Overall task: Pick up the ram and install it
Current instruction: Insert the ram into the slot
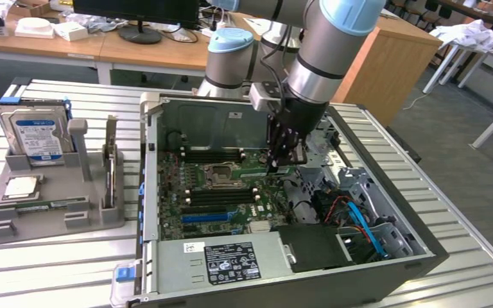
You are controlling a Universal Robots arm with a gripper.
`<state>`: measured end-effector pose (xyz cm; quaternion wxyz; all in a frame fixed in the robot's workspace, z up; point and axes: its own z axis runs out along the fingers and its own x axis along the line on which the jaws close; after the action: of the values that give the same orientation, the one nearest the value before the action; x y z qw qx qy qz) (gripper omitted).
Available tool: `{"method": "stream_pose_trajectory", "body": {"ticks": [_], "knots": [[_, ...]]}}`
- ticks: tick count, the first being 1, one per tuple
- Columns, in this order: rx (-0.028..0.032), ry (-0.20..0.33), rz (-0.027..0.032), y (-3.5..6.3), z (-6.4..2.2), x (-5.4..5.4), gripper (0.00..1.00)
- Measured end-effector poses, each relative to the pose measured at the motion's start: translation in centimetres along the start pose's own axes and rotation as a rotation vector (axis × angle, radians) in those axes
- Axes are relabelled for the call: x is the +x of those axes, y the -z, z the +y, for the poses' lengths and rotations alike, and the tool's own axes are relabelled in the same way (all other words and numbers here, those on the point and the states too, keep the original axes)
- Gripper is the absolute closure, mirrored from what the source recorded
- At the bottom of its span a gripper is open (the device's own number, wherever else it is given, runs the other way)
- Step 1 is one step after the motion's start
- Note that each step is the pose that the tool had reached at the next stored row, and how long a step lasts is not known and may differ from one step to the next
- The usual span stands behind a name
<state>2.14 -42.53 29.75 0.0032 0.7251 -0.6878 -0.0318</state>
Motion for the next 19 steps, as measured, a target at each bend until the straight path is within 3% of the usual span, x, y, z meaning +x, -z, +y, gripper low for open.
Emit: {"method": "stream_pose_trajectory", "body": {"ticks": [19], "knots": [[0.0000,0.000,0.0000,-0.56,-0.03,0.02,0.88]]}}
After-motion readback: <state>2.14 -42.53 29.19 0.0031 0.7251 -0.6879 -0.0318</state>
